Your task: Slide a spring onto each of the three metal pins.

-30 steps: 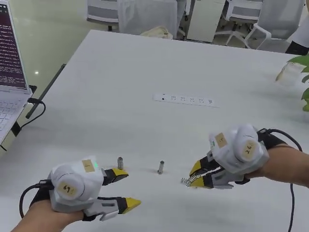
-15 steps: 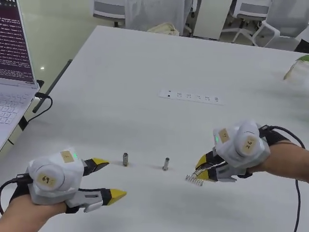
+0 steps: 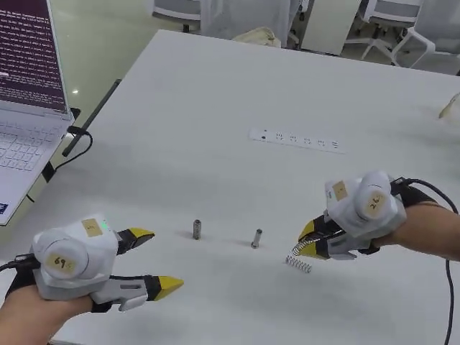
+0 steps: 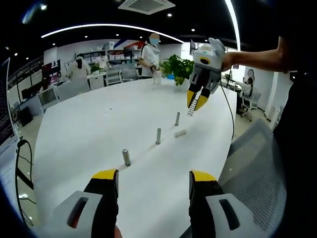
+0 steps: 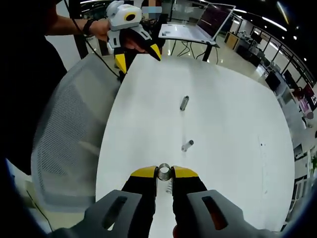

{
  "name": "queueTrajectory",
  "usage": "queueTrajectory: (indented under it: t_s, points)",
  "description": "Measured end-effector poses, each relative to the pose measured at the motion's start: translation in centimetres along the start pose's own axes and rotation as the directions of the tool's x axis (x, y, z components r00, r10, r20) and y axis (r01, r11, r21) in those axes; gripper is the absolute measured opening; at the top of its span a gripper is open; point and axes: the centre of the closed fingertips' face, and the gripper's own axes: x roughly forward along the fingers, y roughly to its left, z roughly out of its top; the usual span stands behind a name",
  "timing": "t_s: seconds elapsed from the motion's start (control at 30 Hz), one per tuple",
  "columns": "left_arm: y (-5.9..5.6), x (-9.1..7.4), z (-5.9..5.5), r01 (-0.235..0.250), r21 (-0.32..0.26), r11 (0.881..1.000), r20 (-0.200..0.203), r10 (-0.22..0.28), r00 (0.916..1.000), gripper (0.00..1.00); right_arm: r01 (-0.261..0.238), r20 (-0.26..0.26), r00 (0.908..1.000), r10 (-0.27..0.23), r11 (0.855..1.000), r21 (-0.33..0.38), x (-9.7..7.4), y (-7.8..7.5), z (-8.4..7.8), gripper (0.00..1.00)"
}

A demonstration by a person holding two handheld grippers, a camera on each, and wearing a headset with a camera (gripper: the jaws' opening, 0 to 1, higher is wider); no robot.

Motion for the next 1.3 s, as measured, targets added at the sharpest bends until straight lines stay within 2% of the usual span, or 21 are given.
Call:
queueTrajectory:
  t_s: [0.47,1.07,1.3]
  points:
    - [0.7,-1.1,-0.8,-0.033,-0.031,0.999,-0.003,0.033,0.9994,0.57,0.012,0.003,0.9999,-0.012,1.000,0.009,1.4,-2.0,0.7,0.09]
    - [0.2,-1.7,-1.5,-0.031,-0.054,0.998,-0.010,0.031,0.9995,0.63,0.028,-0.012,0.9995,-0.028,0.999,0.016,3.1,-4.4,1.2,0.09]
    - [0.0,-1.7,-1.5,-0.033,-0.060,0.998,-0.008,0.032,0.9994,0.63,0.017,-0.012,0.9998,-0.017,1.000,0.012,4.1,-4.9,1.6,0.09]
